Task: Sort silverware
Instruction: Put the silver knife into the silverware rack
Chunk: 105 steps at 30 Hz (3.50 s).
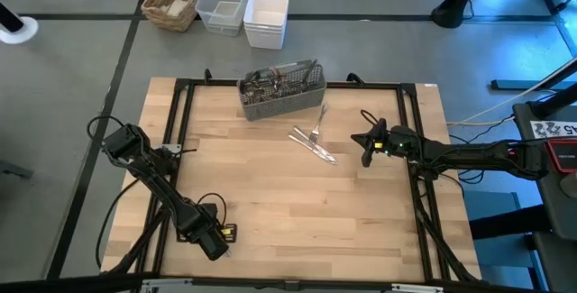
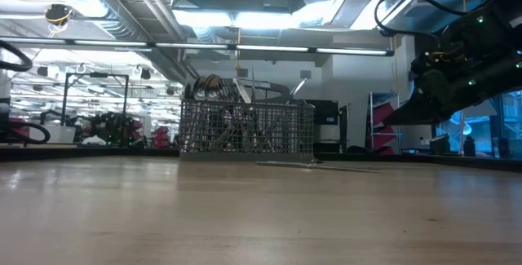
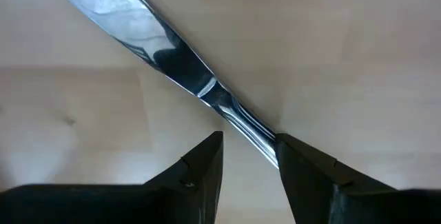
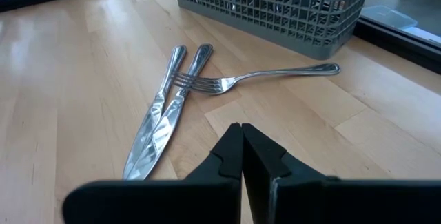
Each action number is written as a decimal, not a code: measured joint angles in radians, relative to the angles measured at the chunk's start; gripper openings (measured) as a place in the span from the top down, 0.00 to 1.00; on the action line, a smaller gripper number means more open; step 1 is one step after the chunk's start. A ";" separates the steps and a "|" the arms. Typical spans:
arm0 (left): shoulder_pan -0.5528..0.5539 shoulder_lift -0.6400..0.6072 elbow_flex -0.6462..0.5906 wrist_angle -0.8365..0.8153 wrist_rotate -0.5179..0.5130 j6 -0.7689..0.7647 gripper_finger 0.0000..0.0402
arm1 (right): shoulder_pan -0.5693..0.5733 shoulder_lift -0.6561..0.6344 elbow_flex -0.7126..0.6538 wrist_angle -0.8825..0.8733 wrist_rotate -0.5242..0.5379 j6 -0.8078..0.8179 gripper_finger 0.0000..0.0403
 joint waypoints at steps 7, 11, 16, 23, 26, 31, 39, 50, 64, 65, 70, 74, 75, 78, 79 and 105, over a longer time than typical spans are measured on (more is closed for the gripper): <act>0.034 0.000 -0.001 -0.073 -0.171 0.058 0.77 | 0.000 0.000 0.000 0.000 0.000 0.000 0.99; 0.070 0.001 -0.002 -0.154 -0.255 0.115 0.80 | 0.000 0.000 0.000 0.000 0.000 0.000 0.99; 0.142 0.004 -0.004 -0.229 -0.304 0.244 0.81 | 0.000 0.000 0.000 0.000 0.000 0.000 0.99; 0.288 0.006 -0.006 -0.293 -0.337 0.382 0.82 | 0.000 0.000 0.000 0.000 0.000 0.000 0.99; 0.349 0.006 -0.006 -0.278 -0.333 0.400 0.82 | 0.000 0.000 0.000 0.000 0.000 0.000 0.99; 0.395 0.004 -0.006 -0.256 -0.318 0.350 0.82 | 0.000 0.000 0.000 0.000 0.000 0.000 0.99; 0.381 0.001 -0.006 -0.249 -0.316 0.151 0.82 | 0.000 0.000 0.000 0.000 0.000 0.000 0.99; 0.375 -0.003 -0.004 -0.189 -0.312 0.037 0.82 | 0.000 0.000 0.000 0.000 0.000 0.000 0.99; 0.415 -0.016 -0.003 -0.163 -0.309 0.052 0.82 | 0.000 0.000 0.000 -0.001 0.000 0.000 0.99; 0.419 -0.016 -0.003 -0.163 -0.309 0.052 0.82 | 0.000 0.000 0.000 0.000 0.000 0.000 0.99; 0.443 -0.016 -0.003 -0.164 -0.310 0.058 0.82 | 0.000 0.000 0.000 -0.001 0.000 0.000 0.99; 0.453 -0.016 -0.003 -0.171 -0.297 0.058 0.82 | 0.000 0.000 0.000 0.000 0.000 0.000 0.99; 0.453 -0.016 -0.003 -0.174 -0.292 0.058 0.82 | 0.000 0.000 0.000 0.000 0.000 0.000 0.99; 0.453 -0.016 -0.003 -0.175 -0.286 0.058 0.82 | 0.000 0.000 0.000 -0.001 0.000 0.000 0.99; 0.453 -0.016 -0.003 -0.181 -0.286 0.058 0.82 | 0.000 0.000 0.000 0.000 0.000 0.000 0.99; 0.513 -0.002 -0.003 -0.109 -0.282 0.058 0.82 | 0.000 0.000 0.000 0.000 0.000 0.000 0.99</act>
